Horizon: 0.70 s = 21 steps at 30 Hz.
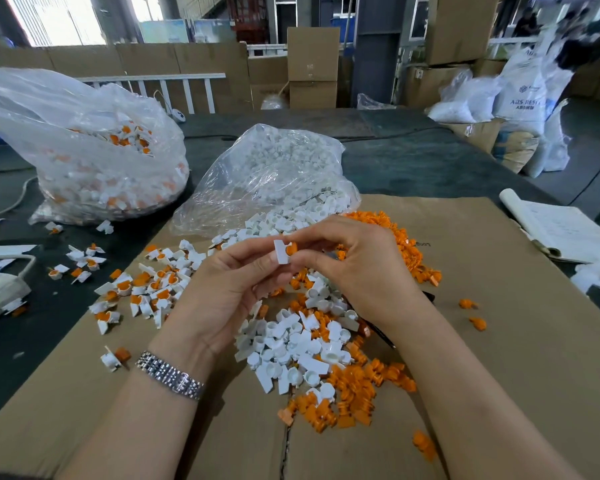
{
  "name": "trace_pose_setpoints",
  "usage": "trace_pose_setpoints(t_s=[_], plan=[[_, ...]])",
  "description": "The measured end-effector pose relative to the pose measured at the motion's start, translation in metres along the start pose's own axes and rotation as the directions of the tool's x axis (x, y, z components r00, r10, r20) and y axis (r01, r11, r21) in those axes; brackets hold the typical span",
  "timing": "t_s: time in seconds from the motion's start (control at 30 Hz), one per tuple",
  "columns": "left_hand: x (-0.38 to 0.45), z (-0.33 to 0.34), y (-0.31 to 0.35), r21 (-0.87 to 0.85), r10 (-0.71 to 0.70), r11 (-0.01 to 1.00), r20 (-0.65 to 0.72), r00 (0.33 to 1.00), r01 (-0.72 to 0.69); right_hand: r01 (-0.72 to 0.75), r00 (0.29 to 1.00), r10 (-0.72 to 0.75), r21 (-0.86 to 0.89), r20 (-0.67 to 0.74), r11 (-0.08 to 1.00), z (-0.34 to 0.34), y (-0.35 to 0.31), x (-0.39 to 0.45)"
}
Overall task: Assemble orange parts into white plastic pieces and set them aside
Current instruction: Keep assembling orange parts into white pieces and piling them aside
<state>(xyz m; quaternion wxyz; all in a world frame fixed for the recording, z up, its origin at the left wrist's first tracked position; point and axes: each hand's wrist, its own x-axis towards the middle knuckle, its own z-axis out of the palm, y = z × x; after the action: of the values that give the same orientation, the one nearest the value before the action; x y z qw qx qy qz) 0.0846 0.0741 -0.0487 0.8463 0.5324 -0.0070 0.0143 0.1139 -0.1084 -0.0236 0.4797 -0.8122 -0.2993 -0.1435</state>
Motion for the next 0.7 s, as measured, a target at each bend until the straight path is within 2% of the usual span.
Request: trace_pose_setpoints(t_s=[0.1, 0.23, 0.47, 0.7], plan=[[-0.0017, 0.0015, 0.0003, 0.033, 0.043, 0.999, -0.008, 0.999, -0.043, 0.061, 0.998, -0.063, -0.082, -0.019, 0.995, 0.0012, 0.0010, 0.0005], [-0.0023, 0.0022, 0.0007, 0.013, 0.027, 1.000, -0.027, 0.999, -0.027, 0.095, 0.995, -0.099, -0.115, -0.025, 0.989, 0.0020, 0.0007, 0.0005], [-0.0038, 0.0037, 0.0035, 0.004, 0.017, 1.000, -0.010, 1.000, -0.017, 0.102, 0.995, -0.102, -0.161, 0.006, 0.982, 0.0029, -0.0007, -0.0003], [-0.0008, 0.0028, 0.0000, 0.063, 0.022, 0.998, -0.094, 0.995, -0.016, 0.109, 0.993, -0.093, -0.245, 0.077, 0.963, 0.0071, -0.0009, -0.0004]])
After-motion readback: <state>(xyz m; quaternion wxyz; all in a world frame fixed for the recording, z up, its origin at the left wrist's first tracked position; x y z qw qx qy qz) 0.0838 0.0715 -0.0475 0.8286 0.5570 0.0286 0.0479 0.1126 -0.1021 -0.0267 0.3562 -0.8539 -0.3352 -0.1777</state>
